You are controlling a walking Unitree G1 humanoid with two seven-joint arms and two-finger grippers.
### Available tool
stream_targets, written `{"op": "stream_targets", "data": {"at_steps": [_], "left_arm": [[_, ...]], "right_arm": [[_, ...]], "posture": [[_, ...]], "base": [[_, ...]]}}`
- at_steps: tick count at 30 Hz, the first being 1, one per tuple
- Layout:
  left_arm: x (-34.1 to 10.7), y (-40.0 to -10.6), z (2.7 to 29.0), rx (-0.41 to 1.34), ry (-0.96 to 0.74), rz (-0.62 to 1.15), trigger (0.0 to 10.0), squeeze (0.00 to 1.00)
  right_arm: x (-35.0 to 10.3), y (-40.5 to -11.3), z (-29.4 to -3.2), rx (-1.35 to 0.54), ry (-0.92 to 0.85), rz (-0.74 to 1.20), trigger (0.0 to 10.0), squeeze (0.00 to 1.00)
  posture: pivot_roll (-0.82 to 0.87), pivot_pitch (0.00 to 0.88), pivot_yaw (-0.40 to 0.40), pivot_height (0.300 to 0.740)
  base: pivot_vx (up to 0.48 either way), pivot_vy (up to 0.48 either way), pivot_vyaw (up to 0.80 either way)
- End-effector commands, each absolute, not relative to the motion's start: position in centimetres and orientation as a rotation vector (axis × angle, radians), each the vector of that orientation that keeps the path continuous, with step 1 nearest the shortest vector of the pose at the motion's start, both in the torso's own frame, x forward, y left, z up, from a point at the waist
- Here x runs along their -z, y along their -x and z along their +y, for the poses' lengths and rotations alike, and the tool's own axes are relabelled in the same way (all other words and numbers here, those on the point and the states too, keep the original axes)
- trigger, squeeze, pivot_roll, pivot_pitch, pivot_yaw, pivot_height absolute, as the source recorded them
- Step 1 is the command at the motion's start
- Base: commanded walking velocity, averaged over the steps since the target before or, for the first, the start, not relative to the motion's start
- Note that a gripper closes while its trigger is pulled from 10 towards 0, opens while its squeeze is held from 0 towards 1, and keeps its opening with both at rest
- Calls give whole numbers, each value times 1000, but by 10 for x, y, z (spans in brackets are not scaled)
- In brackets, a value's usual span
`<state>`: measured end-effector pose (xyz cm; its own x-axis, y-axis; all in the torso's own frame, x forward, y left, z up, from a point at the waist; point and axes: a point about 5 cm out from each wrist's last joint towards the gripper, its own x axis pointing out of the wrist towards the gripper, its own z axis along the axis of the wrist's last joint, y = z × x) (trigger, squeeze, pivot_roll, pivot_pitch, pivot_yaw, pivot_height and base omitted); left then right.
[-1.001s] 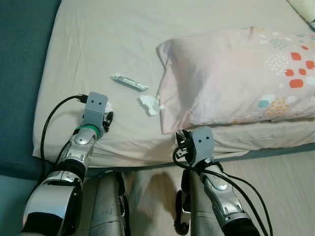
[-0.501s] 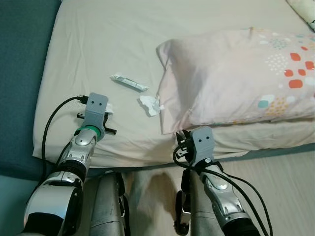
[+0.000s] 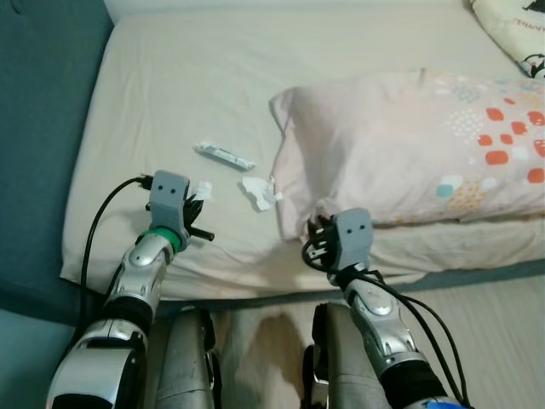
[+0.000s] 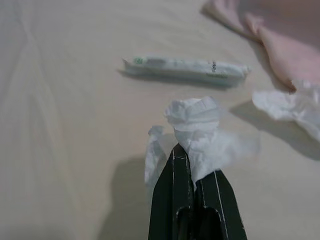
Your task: Clean up the room
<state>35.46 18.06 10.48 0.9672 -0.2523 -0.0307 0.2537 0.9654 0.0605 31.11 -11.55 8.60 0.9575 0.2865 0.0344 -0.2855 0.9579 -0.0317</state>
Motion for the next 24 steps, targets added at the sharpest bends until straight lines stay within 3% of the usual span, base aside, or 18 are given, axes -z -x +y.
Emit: {"op": "stream_targets", "data": {"at_steps": [1,3,4,5,14,24], "left_arm": [[-101,-348,180,254,-45,13,0,0],[-103,-344,182,219,-37,-9,0,0],[-106,-342,185,158,-40,-38,1020,0],[-106,-341,187,94,-10,-45,10000,0],[-101,-343,183,-40,47,-41,10000,0],[-110,-344,171,-19,14,-54,10000,0]], "right_arm": [[-77,-308,-118,-270,-5,-7,10000,0],[-77,-308,-118,-268,-12,-12,10000,0],[-78,-308,-118,-266,-24,-21,10000,0],[-80,-309,-118,-259,-33,-37,10000,0],[-87,-308,-119,-238,-48,-83,10000,0],[-95,-311,-105,-305,-37,-129,10000,0]], "posture": [[56,71,21,604],[62,65,19,604],[68,62,18,604],[70,59,17,604],[57,50,17,609],[50,53,23,634]], "base": [[0,0,0],[0,0,0],[0,0,0],[0,0,0],[0,0,0],[0,0,0]]}}
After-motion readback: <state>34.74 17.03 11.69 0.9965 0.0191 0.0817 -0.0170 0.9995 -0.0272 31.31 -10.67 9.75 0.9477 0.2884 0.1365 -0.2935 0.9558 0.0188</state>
